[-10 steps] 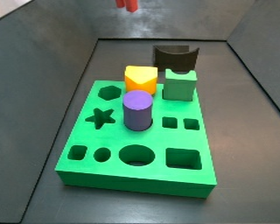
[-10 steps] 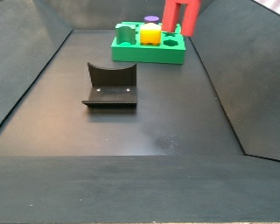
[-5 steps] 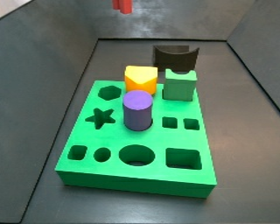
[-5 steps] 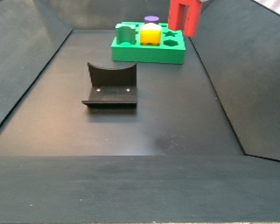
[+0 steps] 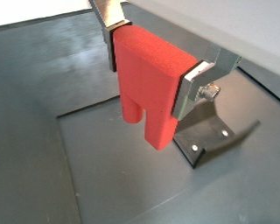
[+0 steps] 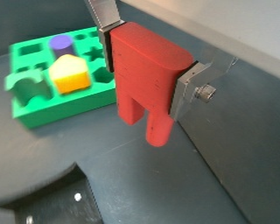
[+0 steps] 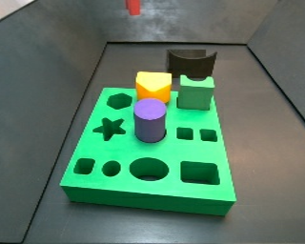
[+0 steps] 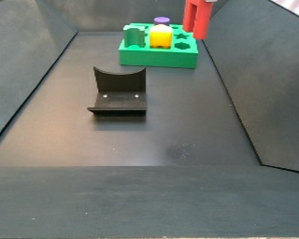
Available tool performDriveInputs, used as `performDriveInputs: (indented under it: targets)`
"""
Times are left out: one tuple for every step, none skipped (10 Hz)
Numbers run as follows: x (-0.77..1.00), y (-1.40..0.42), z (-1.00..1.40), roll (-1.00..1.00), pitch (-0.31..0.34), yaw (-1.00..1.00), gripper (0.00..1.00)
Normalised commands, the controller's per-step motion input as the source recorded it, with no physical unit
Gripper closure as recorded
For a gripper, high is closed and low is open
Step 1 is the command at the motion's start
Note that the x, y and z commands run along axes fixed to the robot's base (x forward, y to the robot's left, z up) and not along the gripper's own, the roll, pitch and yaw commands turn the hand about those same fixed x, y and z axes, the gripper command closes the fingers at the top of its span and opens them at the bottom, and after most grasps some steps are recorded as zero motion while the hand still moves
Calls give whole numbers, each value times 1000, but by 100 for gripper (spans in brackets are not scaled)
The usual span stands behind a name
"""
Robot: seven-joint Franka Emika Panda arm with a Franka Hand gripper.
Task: Pick up the square-circle object. Move up. Place the square-circle object on the fixture. Regrasp the square-circle object. Rotate the square-circle object. Move to above the board. Insert the square-circle object.
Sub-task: Rotate the square-circle object.
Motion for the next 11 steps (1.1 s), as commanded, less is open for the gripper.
performDriveInputs:
  targets:
    - [-4, 17, 3, -29, 24, -1000, 100]
    - [-3, 16, 3, -31, 26, -1000, 100]
    - [-3, 16, 3, -33, 27, -1000, 100]
    - [-3, 15, 3, -35, 29, -1000, 100]
    - [-2, 15, 4, -38, 32, -1000, 100]
    - [-2, 15, 4, -41, 34, -1000, 100]
    - [-2, 15, 4, -43, 36, -1000, 100]
    - [-1, 15, 4, -50, 41, -1000, 100]
    - [-1, 15, 5, -55, 45, -1000, 100]
    - [0, 15, 5, -61, 50, -1000, 100]
    - [0, 15, 6, -69, 56, -1000, 100]
